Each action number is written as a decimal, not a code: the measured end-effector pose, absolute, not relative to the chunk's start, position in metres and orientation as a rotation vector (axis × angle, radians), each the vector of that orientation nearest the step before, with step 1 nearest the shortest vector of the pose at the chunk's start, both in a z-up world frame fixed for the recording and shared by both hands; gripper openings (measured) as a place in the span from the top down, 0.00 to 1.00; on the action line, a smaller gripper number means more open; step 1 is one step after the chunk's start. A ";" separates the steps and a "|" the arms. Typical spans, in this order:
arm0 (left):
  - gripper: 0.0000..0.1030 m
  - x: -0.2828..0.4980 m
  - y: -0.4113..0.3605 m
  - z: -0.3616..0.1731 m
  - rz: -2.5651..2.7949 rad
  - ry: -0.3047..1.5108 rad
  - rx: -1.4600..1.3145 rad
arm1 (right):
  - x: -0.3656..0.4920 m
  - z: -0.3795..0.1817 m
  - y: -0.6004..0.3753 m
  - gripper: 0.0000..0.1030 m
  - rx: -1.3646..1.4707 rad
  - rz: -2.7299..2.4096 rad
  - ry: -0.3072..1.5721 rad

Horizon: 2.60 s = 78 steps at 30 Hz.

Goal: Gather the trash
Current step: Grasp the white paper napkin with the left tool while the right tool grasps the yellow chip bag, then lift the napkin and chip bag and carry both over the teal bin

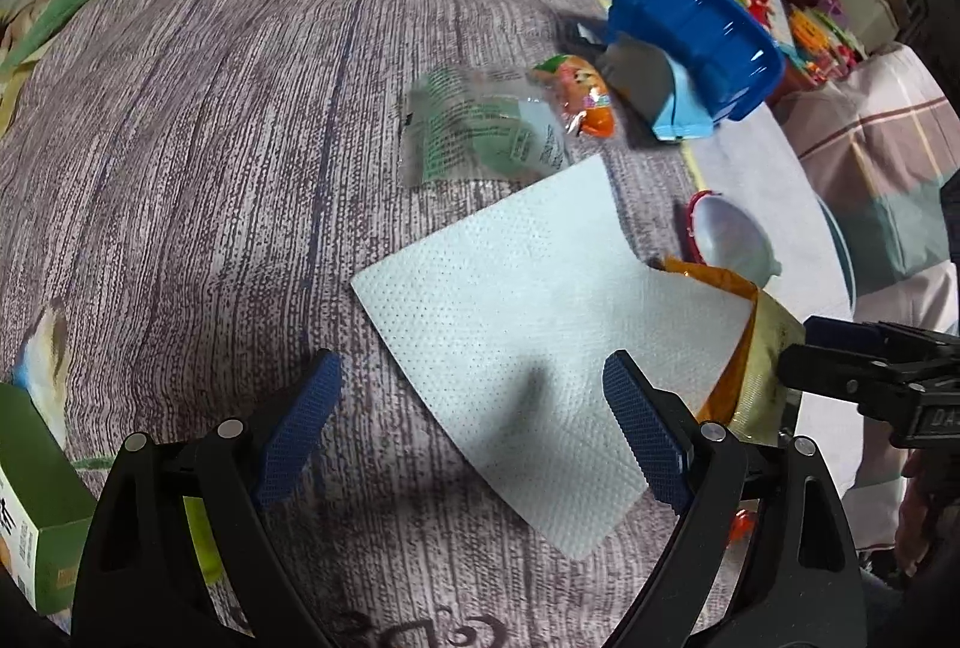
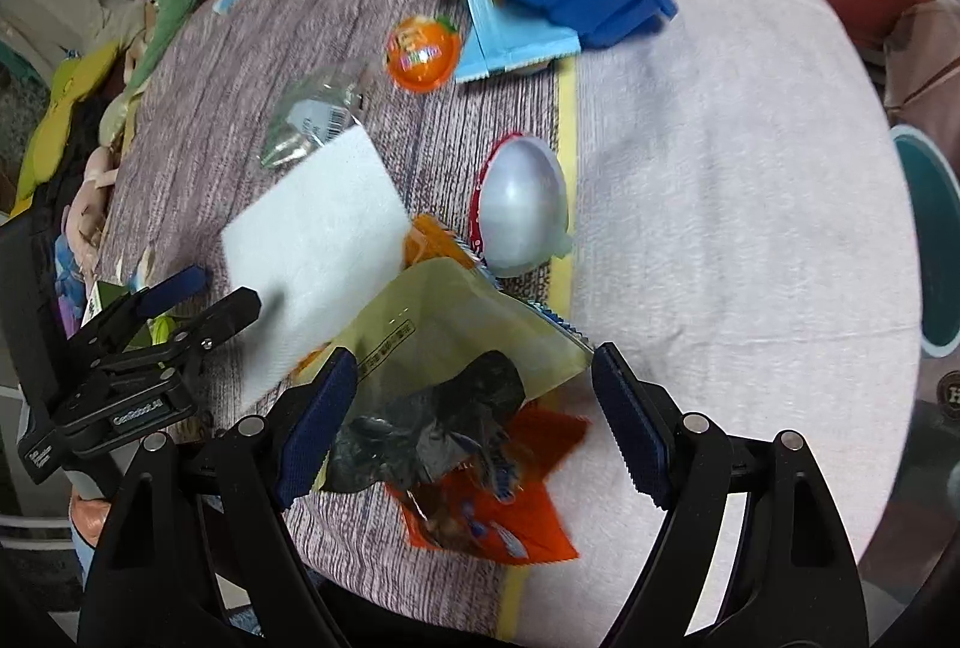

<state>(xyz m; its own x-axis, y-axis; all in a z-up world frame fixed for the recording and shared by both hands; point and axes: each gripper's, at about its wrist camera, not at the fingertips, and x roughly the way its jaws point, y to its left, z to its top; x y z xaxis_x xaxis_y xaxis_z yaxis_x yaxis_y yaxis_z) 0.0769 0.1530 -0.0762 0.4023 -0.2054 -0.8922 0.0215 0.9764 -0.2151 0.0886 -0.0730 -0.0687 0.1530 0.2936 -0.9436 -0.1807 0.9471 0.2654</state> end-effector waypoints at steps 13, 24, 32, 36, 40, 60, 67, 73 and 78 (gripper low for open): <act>0.13 0.090 0.132 -0.092 -0.159 1.149 -0.034 | 0.098 -0.083 -0.076 0.25 0.169 0.325 1.410; 0.65 0.079 0.090 -0.091 -0.236 1.083 0.122 | 0.103 -0.083 -0.087 0.25 0.194 0.306 1.399; 0.92 0.076 0.115 -0.075 -0.248 1.071 -0.088 | 0.099 -0.085 -0.091 0.25 0.197 0.321 1.406; 0.92 0.077 0.124 -0.069 -0.223 1.065 -0.132 | 0.100 -0.092 -0.086 0.25 0.192 0.331 1.414; 0.92 0.074 0.125 -0.068 -0.218 1.071 -0.150 | 0.099 -0.095 -0.078 0.33 0.178 0.363 1.375; 0.92 0.075 0.102 -0.007 -0.244 0.979 -0.213 | 0.104 -0.016 -0.132 0.80 0.210 0.381 1.135; 0.92 0.089 0.040 0.022 -0.341 0.954 -0.156 | 0.108 0.009 -0.195 0.80 0.279 0.318 1.051; 0.92 0.108 -0.030 0.026 -0.424 0.969 -0.110 | 0.108 0.021 -0.263 0.80 0.339 0.244 0.998; 0.92 0.120 -0.086 0.027 -0.490 0.982 -0.062 | 0.103 0.020 -0.314 0.80 0.392 0.194 0.970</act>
<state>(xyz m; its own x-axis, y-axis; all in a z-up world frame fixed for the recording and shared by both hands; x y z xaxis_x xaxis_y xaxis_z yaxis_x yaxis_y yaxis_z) 0.1200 -0.0859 0.0267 0.4565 -0.4245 -0.7820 0.3693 0.8900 -0.2675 0.1035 -0.3145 0.0199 0.5552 0.3324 -0.7624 0.0131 0.9130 0.4076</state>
